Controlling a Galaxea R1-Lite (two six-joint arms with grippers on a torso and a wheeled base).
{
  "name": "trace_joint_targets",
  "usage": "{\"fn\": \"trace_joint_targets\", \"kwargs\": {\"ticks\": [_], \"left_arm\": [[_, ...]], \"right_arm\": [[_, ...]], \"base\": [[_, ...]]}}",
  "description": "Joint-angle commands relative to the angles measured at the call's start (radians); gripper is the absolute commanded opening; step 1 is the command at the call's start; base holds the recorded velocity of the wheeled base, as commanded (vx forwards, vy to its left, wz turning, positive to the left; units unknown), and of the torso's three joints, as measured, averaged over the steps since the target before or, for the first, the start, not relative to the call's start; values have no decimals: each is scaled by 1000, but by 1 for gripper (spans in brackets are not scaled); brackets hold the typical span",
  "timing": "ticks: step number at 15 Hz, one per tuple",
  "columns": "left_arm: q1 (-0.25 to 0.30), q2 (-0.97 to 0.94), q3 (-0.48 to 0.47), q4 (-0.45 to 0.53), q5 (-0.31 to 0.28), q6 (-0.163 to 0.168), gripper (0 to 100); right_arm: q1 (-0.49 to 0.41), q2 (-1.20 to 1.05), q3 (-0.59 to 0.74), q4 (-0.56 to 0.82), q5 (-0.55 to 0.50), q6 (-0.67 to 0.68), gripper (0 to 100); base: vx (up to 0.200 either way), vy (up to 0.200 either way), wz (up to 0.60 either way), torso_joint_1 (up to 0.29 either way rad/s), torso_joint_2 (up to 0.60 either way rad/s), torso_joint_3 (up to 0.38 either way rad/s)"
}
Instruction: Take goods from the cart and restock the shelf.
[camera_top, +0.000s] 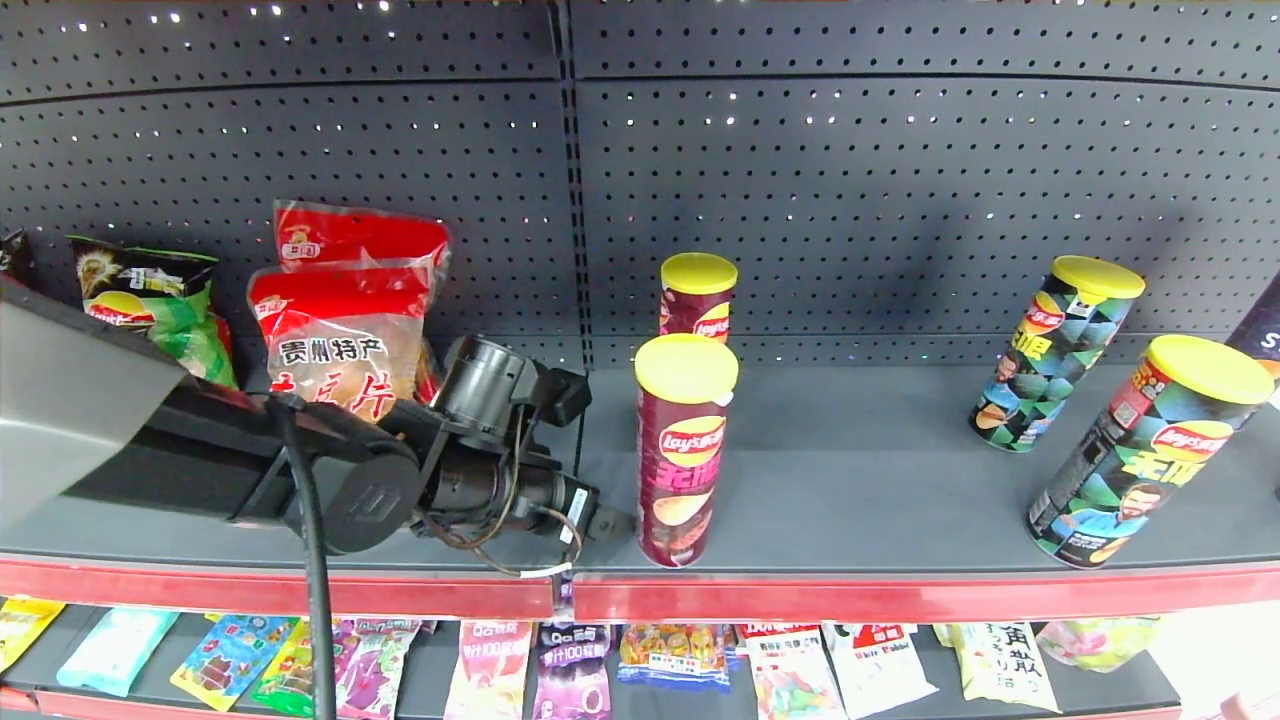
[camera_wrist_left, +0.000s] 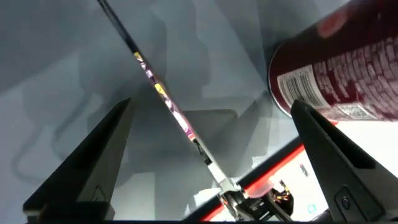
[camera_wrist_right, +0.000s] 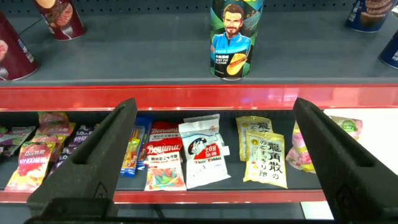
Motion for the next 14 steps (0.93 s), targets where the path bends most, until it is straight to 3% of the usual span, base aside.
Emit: {"fn": "trace_joint_targets", "kwargs": {"ticks": [1, 14], "left_arm": [[0, 6, -4, 0, -1, -1, 100], [-9, 46, -73, 0, 15, 1, 100]], "right_arm": [[0, 1, 0, 0, 0, 0, 100], [2, 1, 0, 0, 0, 0, 100]], "base": [[0, 0, 0, 0, 0, 0], [0, 0, 0, 0, 0, 0]]}}
